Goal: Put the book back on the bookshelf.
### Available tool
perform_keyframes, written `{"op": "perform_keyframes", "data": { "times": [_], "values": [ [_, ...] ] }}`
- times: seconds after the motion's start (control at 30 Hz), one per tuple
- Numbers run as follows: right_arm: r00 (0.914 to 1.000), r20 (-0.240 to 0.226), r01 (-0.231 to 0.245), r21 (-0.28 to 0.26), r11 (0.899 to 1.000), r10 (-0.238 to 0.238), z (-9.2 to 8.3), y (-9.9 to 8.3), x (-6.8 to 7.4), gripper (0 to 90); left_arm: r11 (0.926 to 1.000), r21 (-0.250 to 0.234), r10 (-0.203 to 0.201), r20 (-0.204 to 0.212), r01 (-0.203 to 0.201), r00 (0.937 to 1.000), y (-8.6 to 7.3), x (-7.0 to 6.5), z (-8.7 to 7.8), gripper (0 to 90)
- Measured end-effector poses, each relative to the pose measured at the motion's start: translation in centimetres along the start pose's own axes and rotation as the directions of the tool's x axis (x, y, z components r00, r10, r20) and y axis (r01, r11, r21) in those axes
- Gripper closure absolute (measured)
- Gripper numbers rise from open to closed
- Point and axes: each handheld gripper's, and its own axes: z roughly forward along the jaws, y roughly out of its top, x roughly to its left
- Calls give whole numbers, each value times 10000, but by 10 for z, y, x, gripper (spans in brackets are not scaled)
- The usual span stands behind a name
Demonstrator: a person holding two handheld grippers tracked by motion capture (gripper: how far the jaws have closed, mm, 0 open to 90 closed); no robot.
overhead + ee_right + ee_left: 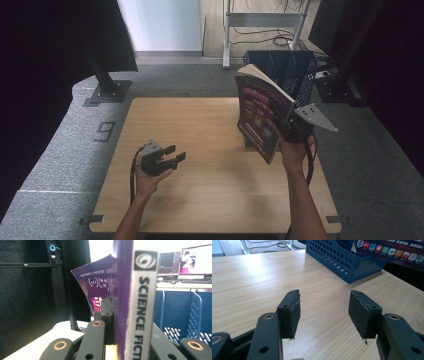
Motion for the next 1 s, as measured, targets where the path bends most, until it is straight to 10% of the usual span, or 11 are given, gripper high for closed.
{"op": "perform_keyframes", "data": {
  "times": [1.0],
  "values": [
    [9878,1556,36,-187,9998,-7,20,11,-28,818,9994,338,-118,140,113,9998,-2,4,6,428]
  ]
}}
